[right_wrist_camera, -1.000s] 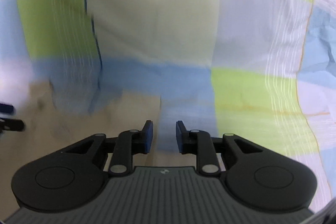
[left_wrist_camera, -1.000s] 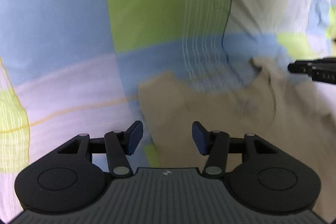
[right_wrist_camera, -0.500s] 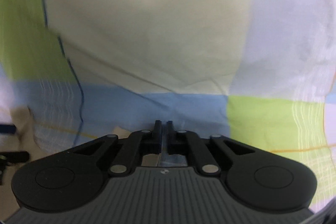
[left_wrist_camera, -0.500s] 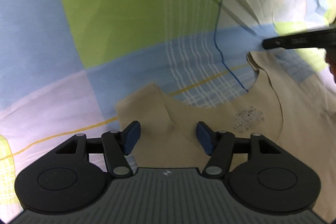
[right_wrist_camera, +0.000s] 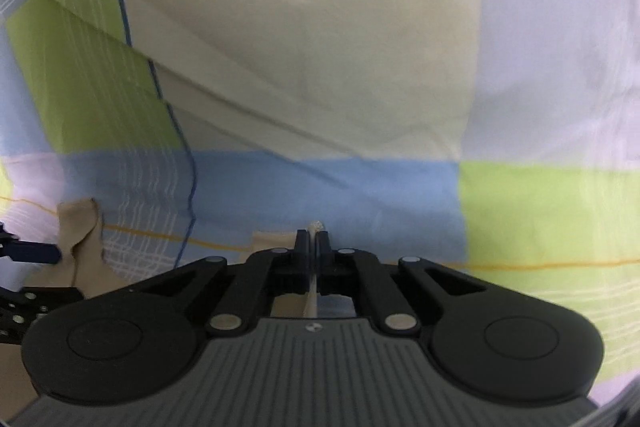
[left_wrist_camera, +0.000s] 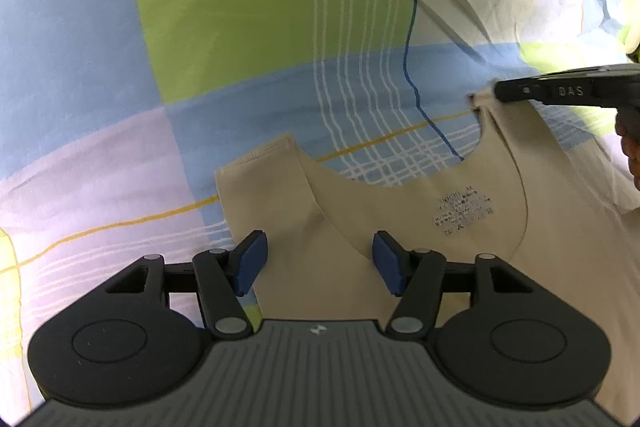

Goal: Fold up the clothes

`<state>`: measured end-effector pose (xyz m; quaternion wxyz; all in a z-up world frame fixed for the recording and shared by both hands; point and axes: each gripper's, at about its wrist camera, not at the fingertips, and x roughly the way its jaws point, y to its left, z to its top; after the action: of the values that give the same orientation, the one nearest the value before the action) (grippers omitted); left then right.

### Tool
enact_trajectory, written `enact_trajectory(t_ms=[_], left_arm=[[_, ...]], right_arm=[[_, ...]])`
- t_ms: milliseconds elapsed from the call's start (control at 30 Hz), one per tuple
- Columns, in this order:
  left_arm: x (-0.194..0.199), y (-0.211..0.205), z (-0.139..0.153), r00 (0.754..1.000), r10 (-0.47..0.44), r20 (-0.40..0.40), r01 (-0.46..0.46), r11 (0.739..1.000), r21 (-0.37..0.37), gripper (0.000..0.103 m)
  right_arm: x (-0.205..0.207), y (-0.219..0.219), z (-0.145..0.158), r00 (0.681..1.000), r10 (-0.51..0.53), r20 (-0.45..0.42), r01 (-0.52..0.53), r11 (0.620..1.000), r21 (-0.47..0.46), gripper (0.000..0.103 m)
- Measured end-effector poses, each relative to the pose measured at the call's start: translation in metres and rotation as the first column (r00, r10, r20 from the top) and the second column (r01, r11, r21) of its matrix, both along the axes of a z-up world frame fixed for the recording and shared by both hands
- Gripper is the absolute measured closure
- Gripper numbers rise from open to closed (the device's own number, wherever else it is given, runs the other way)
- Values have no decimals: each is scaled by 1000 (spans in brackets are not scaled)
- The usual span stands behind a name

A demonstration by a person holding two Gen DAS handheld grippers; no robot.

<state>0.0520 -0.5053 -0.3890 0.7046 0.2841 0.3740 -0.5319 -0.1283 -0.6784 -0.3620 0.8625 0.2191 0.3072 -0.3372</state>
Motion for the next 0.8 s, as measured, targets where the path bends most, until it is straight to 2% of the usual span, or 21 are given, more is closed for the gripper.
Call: enact_trajectory(t_ms=[100,167,200,233,267,300,367,400,467,500,567,600,667,767,800], left_arm=[[1,-3,1,1000,14,24,-14,1000,-1,37],[5,-4,1,998,30,50,-30,1000,2,37],[6,-4,2,998,35,58,-35,999,4,37],[8,-3,6,996,45,77,-45,999,1,38],[10,0,12,993,59,99,-58,998,-16,40],[11,6,19,993,70,96,-68,997,-31,40],[12,18,31,993,91,78,-86,994,-60,40],[9,27,35,994,100,50,-97,993,-60,40],[0,49,39,992,124,-32,-126,991,-40,41],[-11,62,38,989,132,-65,-134,991,-31,41],[-33,88,38,982,142,-121,-145,989,-17,41],[-46,99,35,983,141,-121,-142,990,-3,41],[-72,121,29,985,135,-106,-132,991,30,41],[-101,151,30,986,155,-59,-152,987,55,41],[-111,163,35,984,167,-56,-164,985,58,41]], right_arm=[[-3,-1,-8,999,-32,-22,32,999,-10,103],[3,1,-8,997,-42,-58,39,998,-48,100],[4,2,-6,996,-54,-72,49,997,-62,90],[4,5,0,989,-105,-101,92,987,-128,80],[2,9,8,978,-172,-120,145,968,-204,80],[-5,10,16,968,-227,-106,197,952,-234,79],[-28,18,34,969,-247,7,246,957,-155,77],[-38,31,40,976,-216,42,219,969,-114,79],[-52,64,47,991,-117,71,121,991,-58,89],[-57,78,47,995,-75,72,78,996,-35,94],[-73,123,37,998,27,50,-30,998,56,95],[-78,135,33,999,42,33,-45,997,70,95],[-97,166,17,998,54,-30,-52,995,84,95],[-129,190,12,998,-36,-50,37,999,15,98],[-133,193,12,996,-62,-60,62,998,1,95]])
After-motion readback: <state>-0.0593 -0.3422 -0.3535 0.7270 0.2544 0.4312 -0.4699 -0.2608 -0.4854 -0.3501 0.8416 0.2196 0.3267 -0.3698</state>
